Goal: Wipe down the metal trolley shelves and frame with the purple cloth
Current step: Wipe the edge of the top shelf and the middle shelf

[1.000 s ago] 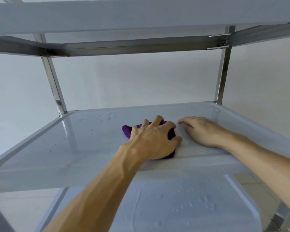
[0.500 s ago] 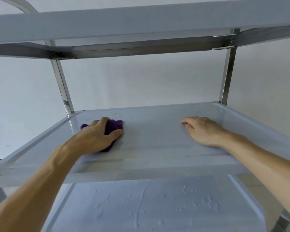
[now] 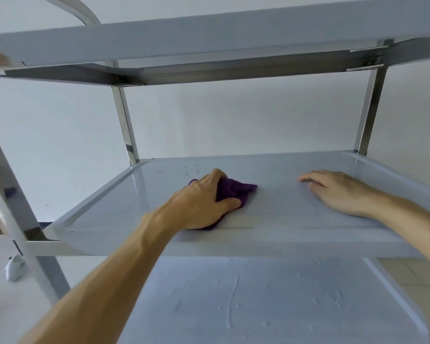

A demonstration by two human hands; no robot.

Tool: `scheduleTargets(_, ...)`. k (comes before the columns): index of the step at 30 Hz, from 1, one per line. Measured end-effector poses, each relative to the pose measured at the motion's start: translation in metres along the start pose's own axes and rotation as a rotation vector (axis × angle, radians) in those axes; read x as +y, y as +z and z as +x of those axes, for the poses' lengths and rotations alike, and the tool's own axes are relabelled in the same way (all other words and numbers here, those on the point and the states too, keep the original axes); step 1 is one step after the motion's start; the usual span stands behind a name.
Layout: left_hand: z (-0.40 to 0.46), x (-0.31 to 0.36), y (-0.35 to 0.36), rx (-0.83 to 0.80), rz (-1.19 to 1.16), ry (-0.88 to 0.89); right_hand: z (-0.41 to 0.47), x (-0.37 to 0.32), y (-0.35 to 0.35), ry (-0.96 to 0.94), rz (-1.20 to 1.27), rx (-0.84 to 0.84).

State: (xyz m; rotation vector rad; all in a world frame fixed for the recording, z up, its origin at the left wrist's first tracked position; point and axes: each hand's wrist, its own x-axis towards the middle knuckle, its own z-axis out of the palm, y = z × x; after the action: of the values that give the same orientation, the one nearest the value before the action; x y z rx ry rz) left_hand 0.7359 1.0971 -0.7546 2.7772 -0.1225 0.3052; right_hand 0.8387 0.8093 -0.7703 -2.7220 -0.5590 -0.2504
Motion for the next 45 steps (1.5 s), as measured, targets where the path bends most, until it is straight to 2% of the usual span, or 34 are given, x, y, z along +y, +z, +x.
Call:
scheduleTargets(4,-0.022,-0.073,-0.032,0.099,0.029,-0.195,0.001,-0.005,-0.001,0.022,-0.001,-0.016)
scheduleTargets(7,-0.033,-0.099,-0.044,0.131,0.026,-0.299,0.003,-0.019,-0.003,0.106,-0.017,-0.047)
scheduleTargets(9,-0.033,-0.092,-0.04,0.144,0.083,-0.285,0.007,-0.042,-0.002,0.129,-0.091,-0.035)
scheduleTargets(11,-0.03,-0.077,-0.031,0.17,0.121,-0.236,0.013,-0.078,0.005,0.069,-0.097,-0.021)
scheduleTargets(15,-0.025,-0.05,-0.015,0.162,0.141,-0.114,0.019,-0.151,0.036,-0.092,-0.032,-0.137)
scheduleTargets(17,-0.024,-0.048,-0.014,0.138,0.14,-0.072,0.019,-0.163,0.048,-0.123,-0.071,-0.175)
scheduleTargets(20,-0.026,-0.066,-0.022,0.114,0.052,-0.069,0.018,-0.158,0.052,-0.151,-0.096,-0.188)
scheduleTargets(23,-0.027,-0.092,-0.033,0.131,0.026,-0.138,0.016,-0.154,0.053,-0.17,-0.114,-0.175)
scheduleTargets(28,-0.04,-0.129,-0.049,0.222,0.075,-0.308,0.011,-0.157,0.054,-0.183,-0.145,-0.173)
scheduleTargets(36,-0.048,-0.14,-0.054,0.14,0.176,-0.408,-0.006,-0.133,0.031,-0.285,-0.133,-0.286)
scheduleTargets(39,-0.025,-0.138,-0.054,0.142,0.18,-0.451,-0.012,-0.096,0.007,-0.136,-0.225,-0.29)
scheduleTargets(42,0.003,-0.113,-0.039,0.147,0.244,-0.391,-0.017,-0.069,0.002,0.023,-0.225,-0.293)
scheduleTargets(45,0.03,-0.057,-0.014,0.098,0.18,-0.204,-0.015,-0.067,0.01,0.044,-0.206,-0.304)
